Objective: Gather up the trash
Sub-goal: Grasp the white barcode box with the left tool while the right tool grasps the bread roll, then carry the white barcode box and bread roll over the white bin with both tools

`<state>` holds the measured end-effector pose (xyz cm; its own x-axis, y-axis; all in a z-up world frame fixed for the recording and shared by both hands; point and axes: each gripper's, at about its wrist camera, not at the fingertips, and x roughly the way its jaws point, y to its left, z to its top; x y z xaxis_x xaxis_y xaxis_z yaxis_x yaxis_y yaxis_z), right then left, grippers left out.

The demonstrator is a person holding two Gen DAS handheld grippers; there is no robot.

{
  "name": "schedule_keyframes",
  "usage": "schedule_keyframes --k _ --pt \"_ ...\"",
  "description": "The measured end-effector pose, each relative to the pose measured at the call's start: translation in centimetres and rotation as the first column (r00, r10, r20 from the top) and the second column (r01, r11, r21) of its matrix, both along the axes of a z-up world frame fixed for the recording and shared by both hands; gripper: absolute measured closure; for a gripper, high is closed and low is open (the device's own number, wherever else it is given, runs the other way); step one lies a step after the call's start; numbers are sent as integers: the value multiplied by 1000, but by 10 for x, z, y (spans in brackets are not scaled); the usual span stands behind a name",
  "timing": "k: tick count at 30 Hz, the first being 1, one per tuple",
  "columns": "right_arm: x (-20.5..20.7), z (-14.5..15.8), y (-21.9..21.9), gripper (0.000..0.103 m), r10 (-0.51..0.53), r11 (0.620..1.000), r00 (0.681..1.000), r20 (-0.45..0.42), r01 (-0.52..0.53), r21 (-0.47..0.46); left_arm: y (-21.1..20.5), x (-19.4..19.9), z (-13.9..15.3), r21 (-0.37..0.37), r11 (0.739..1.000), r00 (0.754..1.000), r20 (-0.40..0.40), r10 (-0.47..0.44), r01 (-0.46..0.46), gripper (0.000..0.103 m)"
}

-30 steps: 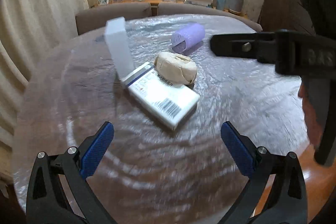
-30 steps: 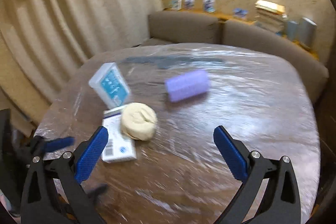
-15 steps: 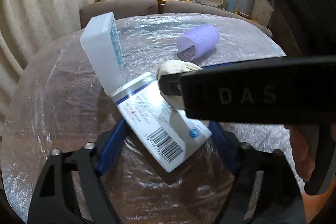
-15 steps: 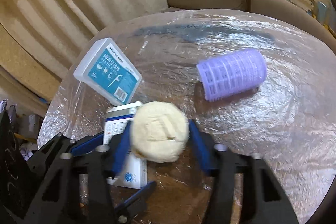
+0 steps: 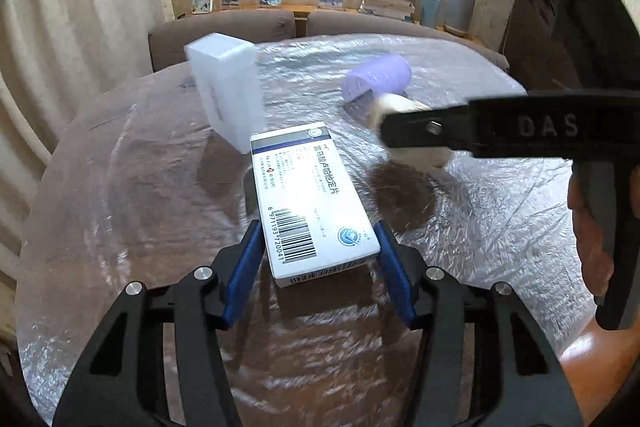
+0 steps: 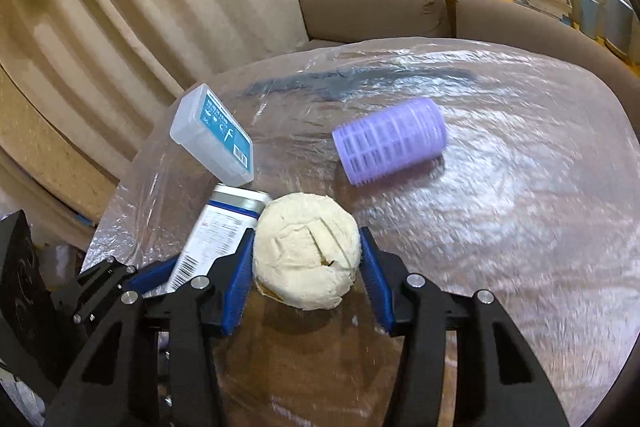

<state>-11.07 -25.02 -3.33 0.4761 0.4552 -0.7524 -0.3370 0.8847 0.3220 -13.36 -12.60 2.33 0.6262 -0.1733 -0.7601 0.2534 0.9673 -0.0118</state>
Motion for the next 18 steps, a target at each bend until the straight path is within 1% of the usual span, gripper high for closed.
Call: schedule_keyframes --k 4,9,12,15,18 --pt "-11 -2 -1 53 -5 1000 1000 -1 5 -2 11 -11 5 -62 998 1000 -19 -10 9 46" --pt "-26 -4 3 53 -3 1000 1000 -3 3 -1 17 -20 11 -83 996 1000 -5 -9 8 46" --pt "-37 -4 5 53 -5 1000 1000 0 5 10 24 -26 15 -118 993 1000 1 -6 6 46" --pt "-46 -5 6 53 -5 1000 1000 2 5 14 26 -33 18 -109 994 1000 18 -4 6 46" --pt "-56 -6 4 53 -8 1000 1000 -1 8 18 29 -40 20 -112 994 1000 16 -10 12 46"
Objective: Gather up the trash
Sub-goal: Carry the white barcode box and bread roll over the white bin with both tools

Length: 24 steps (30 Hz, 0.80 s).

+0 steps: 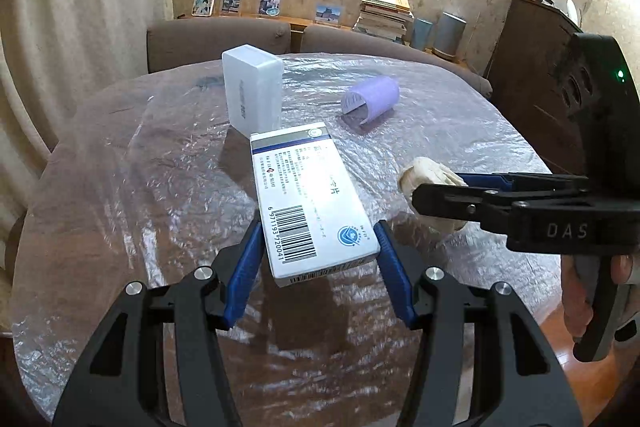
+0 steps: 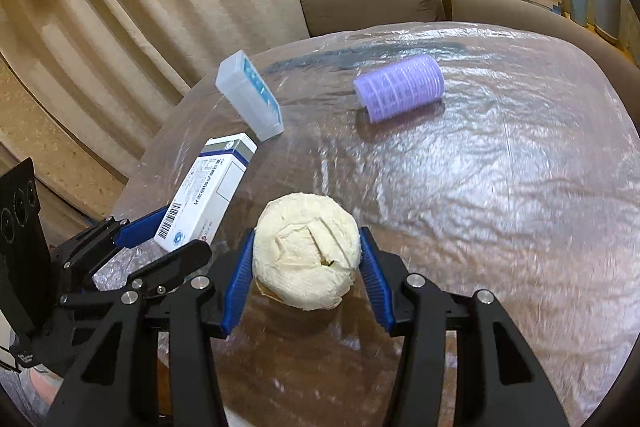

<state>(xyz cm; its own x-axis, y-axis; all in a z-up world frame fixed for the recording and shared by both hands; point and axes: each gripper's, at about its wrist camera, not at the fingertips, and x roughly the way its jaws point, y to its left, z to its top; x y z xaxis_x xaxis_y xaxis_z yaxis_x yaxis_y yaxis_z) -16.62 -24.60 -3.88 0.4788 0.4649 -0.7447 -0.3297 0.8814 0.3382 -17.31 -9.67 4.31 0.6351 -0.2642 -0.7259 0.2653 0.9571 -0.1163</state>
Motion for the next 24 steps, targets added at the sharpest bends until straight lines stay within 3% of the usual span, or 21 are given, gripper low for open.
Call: schedule_keyframes --k 24 --pt "-91 12 -6 53 -13 1000 999 35 14 -13 14 -61 11 25 999 999 -7 -36 36 46"
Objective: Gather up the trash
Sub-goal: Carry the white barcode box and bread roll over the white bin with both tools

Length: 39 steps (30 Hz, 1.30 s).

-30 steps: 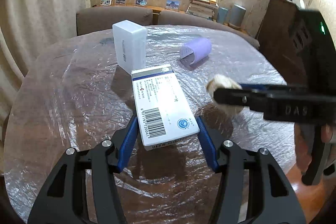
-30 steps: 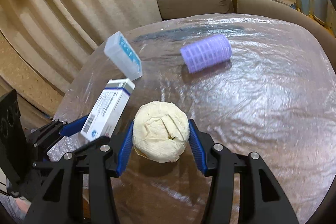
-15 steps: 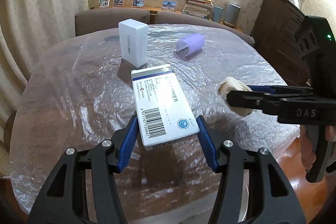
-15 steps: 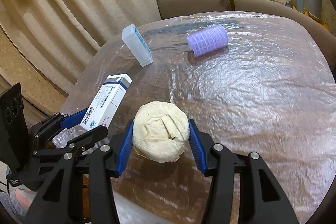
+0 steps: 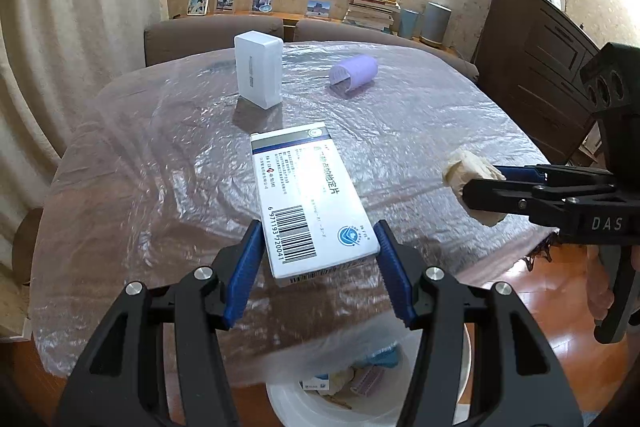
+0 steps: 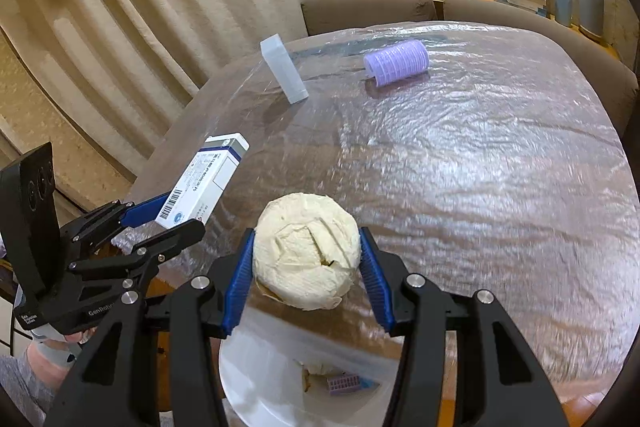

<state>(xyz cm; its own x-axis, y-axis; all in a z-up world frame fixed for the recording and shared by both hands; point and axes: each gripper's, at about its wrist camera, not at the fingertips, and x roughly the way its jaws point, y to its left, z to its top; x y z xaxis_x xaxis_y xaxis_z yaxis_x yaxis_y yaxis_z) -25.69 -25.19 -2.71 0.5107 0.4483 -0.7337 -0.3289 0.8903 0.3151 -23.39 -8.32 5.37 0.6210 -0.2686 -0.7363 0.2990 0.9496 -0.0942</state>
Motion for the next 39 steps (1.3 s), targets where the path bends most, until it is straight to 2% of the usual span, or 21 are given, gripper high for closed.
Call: schedule_keyframes --k 11,25,39 --pt "-35 2 -1 53 1 1000 1000 -8 -1 -3 1 -31 4 21 999 999 -6 -38 39 46" --pt "-70 -9 2 53 33 999 998 -51 -35 -30 -9 -75 -3 111 987 993 -39 -114 117 46" --pt "-95 -23 4 53 47 998 994 -101 -52 -41 -9 -111 -18 129 972 977 -114 -182 196 46"
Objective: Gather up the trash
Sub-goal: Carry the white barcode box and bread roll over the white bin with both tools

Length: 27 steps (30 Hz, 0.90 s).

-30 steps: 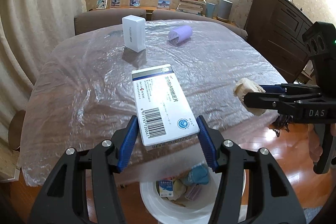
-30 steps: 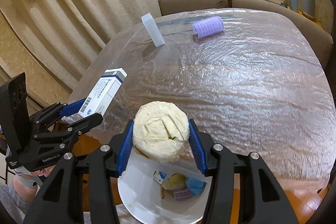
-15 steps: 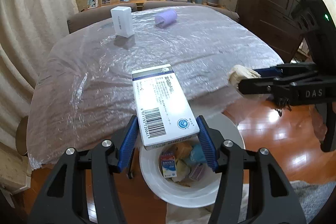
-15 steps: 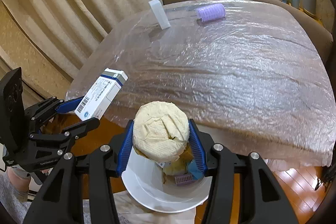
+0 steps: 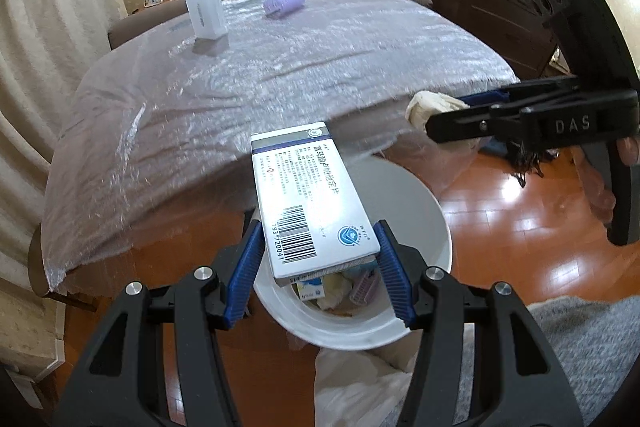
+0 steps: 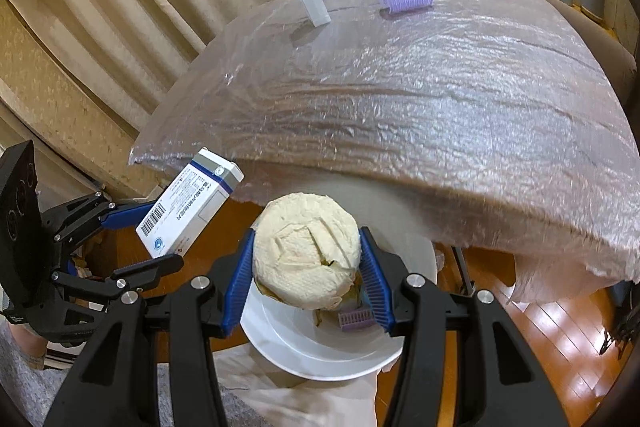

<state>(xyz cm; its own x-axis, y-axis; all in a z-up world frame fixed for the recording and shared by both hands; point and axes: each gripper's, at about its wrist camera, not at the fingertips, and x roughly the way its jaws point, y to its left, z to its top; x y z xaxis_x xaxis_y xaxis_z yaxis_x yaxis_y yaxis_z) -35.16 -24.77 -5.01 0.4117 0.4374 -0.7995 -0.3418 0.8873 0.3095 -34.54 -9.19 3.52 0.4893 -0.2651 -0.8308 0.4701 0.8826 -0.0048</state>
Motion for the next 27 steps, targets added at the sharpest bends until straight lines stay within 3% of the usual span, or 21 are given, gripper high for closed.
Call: schedule_keyframes --k 27 --pt "-6 -65 20 53 6 998 993 -120 -14 -62 1 1 -62 43 999 990 -140 -10 16 46"
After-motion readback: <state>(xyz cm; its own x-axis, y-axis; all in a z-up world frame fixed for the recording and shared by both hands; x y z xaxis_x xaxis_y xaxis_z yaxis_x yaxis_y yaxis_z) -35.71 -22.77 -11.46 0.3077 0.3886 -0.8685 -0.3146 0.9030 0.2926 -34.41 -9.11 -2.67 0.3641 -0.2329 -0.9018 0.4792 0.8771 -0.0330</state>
